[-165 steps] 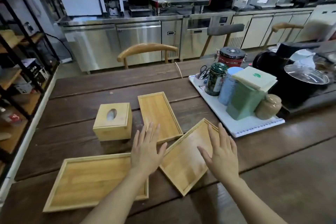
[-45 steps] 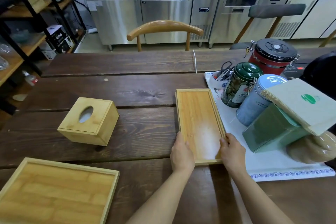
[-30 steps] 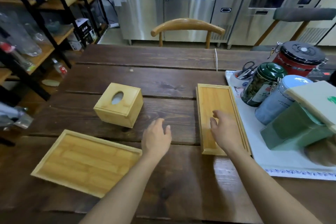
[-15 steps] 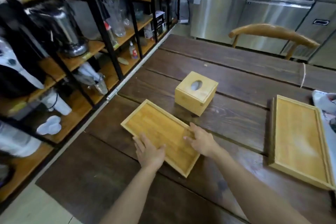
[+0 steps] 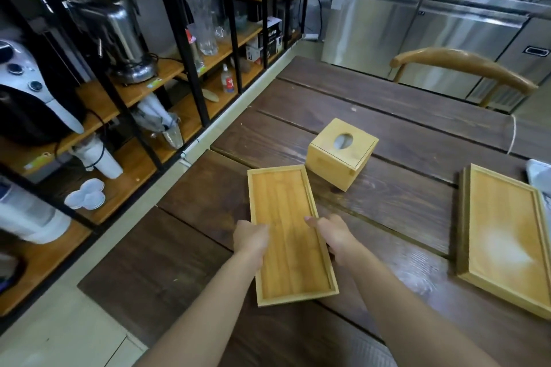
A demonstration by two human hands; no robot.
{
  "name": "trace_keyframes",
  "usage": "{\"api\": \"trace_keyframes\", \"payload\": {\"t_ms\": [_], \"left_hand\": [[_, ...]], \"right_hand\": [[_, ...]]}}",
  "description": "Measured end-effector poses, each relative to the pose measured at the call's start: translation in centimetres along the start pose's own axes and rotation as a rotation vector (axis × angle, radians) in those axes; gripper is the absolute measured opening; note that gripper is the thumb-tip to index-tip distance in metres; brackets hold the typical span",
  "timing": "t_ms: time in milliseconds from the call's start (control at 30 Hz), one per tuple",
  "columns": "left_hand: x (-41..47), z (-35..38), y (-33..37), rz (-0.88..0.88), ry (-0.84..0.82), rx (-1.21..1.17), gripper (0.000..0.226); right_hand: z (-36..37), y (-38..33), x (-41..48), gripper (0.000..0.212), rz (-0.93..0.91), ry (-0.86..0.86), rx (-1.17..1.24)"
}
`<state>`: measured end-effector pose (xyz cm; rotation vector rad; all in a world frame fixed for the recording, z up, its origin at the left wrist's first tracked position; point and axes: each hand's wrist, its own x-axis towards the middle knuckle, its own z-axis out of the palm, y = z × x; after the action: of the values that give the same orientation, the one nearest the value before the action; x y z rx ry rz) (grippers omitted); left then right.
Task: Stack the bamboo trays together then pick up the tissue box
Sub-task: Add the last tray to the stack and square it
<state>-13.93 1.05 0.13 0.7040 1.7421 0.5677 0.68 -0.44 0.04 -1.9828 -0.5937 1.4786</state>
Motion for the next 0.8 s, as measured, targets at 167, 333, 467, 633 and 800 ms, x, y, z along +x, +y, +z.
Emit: {"api": "trace_keyframes", "payload": {"t_ms": [167, 333, 467, 633, 800], "left_hand": [[0.8, -1.1, -0.6, -0.038, -0.020, 0.045, 0.050], [0.0, -1.8, -0.4, 0.044, 0.000, -0.026, 0.045], [-1.8, -1.9, 3.2, 0.218, -0.070, -0.051, 0.033], [-5.4, 1.8, 7.9, 0.522, -0.371, 0.028, 0.034], [-8.3, 9.4, 7.4, 0.649, -0.462, 0.081, 0.042]], "right_hand": [[1.1, -0.3, -0.2, 0.066, 0.066, -0.011, 0.029], [2.0, -0.7, -0.9, 0.045, -0.049, 0.060, 0.068], [0.1, -2.5, -1.9, 0.024, -0.249, 0.164, 0.093], [-6.5, -4.9, -3.7, 0.024, -0.363, 0.389, 0.244], [-13.9, -2.8, -5.9, 0.019, -0.458, 0.551, 0.116]]}}
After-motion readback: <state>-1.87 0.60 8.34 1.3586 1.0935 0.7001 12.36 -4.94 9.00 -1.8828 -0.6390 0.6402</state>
